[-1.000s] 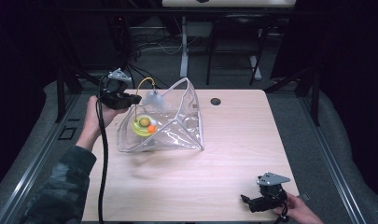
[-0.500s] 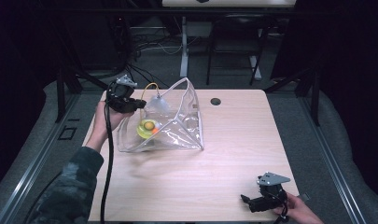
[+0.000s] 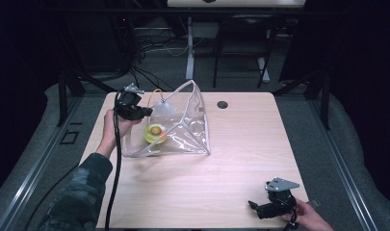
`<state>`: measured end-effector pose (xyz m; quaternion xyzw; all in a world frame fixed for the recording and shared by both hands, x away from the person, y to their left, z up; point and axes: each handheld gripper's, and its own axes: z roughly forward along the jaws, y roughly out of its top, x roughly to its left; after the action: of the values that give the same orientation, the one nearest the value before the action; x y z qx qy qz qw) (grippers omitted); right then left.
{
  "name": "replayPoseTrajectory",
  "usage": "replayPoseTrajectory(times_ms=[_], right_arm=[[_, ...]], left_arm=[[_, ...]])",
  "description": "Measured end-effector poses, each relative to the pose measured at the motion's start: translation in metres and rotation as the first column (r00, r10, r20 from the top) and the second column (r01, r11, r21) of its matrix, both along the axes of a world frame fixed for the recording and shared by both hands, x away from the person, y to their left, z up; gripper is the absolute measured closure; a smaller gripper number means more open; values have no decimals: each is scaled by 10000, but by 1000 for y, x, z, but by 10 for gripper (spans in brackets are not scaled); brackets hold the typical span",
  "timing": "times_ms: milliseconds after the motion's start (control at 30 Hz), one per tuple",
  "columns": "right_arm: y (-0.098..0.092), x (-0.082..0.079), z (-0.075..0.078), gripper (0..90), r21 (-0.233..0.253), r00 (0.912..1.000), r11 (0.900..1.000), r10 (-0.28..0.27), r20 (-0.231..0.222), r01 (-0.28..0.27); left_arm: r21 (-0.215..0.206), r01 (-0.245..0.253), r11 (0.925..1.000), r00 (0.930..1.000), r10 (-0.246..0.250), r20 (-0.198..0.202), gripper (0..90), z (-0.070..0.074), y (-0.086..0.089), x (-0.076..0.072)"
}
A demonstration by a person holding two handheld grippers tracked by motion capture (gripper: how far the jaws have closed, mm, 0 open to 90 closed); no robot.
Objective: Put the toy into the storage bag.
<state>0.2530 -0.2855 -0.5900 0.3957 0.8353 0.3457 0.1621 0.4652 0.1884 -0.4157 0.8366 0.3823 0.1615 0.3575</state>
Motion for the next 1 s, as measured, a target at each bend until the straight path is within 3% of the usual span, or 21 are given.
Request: replayPoseTrajectory(times_ms=[667, 1000], right_arm=[[0, 0, 0, 0, 91, 10000, 10000, 6, 0, -6], [0, 0, 0, 0, -2, 10000, 10000, 1, 0, -1]], left_arm=[[84, -167, 9998, 9998, 166, 145, 882, -4, -10, 4], [62, -142, 9999, 9999, 142, -9, 881, -11, -18, 7]])
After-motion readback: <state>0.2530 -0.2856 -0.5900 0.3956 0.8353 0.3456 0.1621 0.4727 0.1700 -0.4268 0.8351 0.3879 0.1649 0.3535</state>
